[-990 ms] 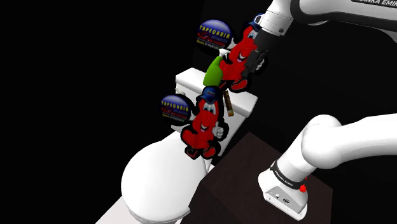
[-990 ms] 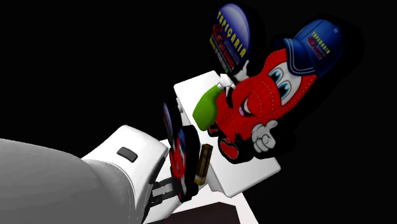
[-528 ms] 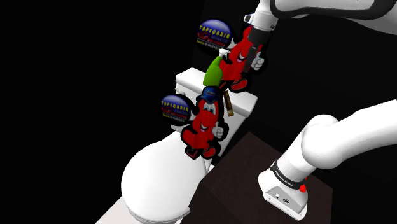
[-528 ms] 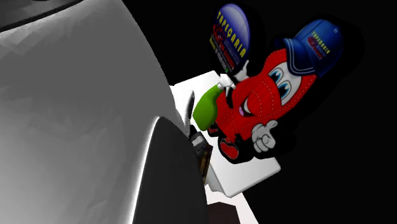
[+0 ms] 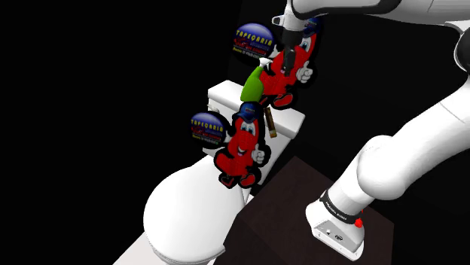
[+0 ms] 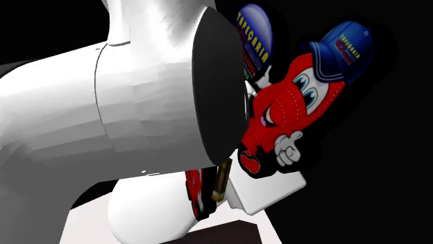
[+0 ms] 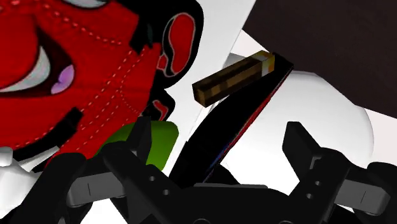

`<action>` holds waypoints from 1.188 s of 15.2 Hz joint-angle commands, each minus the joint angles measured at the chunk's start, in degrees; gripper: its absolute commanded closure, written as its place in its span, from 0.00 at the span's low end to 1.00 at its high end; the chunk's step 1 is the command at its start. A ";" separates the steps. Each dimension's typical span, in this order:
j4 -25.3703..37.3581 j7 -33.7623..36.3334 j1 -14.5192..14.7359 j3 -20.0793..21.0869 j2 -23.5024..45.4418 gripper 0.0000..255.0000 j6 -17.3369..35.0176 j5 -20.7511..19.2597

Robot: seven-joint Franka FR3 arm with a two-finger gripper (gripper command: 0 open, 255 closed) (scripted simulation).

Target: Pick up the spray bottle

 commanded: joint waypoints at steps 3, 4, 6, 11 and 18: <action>9.28 -9.64 0.13 -1.09 9.94 0.00 -0.07 -2.63; 11.63 -11.94 0.06 -1.24 12.30 0.00 -0.12 -3.22; 16.49 -16.46 -0.11 -1.41 17.04 0.00 -0.25 -4.37; 29.72 -27.27 -0.79 -1.16 29.14 0.00 -0.86 -7.15; 32.95 -30.58 -1.13 -0.79 34.47 0.00 1.41 -8.55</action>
